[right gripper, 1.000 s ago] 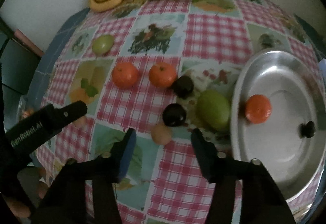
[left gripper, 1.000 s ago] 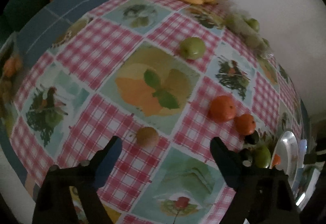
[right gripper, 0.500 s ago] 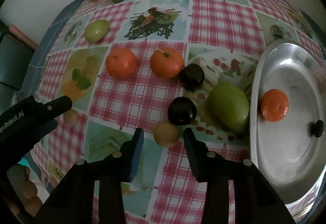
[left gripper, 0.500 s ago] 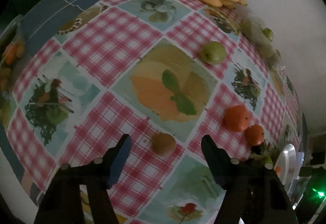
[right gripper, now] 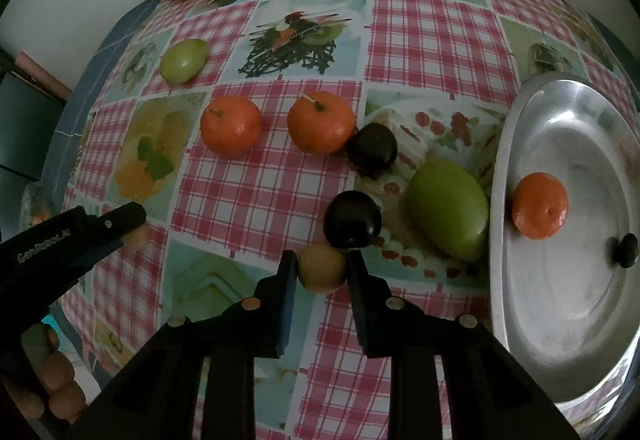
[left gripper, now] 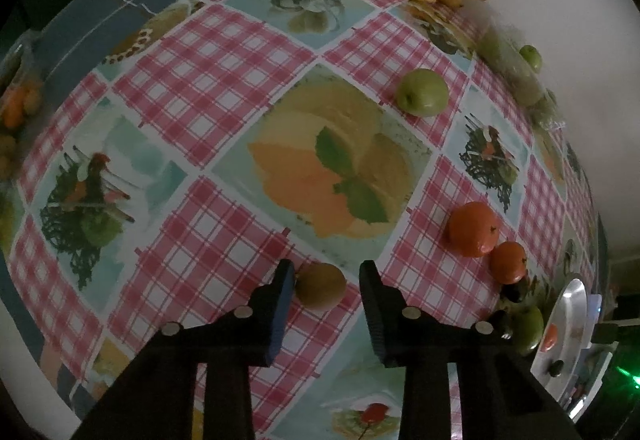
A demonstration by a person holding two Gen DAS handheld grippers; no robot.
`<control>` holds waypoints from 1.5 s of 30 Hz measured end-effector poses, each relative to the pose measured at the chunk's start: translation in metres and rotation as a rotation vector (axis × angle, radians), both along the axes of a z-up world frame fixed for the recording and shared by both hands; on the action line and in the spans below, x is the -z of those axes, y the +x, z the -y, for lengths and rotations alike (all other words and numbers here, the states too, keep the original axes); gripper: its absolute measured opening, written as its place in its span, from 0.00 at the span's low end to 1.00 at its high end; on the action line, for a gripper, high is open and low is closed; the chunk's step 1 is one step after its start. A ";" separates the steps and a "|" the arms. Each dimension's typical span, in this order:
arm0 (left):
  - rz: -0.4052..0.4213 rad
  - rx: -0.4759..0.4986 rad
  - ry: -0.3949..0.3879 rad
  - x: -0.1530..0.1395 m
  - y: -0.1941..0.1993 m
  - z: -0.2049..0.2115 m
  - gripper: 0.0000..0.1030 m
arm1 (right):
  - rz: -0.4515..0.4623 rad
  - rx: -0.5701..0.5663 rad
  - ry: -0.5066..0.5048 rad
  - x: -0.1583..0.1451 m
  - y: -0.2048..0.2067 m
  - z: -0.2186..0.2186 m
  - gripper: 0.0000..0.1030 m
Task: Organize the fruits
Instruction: 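Move the left tool toward the brown kiwi while the right tool approaches a small tan fruit, then close the left gripper on the kiwi while the right gripper closes on the tan fruit, then carry the kiwi with the left tool while the right tool carries the tan fruit over the steel bowl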
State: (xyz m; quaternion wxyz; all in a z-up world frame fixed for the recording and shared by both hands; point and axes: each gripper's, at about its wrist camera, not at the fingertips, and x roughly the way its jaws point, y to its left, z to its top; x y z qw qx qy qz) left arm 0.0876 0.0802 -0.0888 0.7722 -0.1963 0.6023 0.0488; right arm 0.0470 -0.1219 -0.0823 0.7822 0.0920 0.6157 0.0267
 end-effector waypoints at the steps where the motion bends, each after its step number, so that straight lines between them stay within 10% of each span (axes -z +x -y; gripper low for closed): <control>1: -0.001 -0.006 0.005 0.000 0.000 -0.001 0.31 | -0.001 0.000 0.001 0.000 0.000 0.000 0.26; 23: 0.130 0.039 0.050 -0.034 -0.009 0.009 0.26 | 0.075 0.045 0.061 -0.034 -0.013 0.013 0.26; 45: 0.184 0.200 0.089 -0.068 0.024 0.107 0.26 | 0.141 0.209 0.018 -0.066 0.002 0.077 0.26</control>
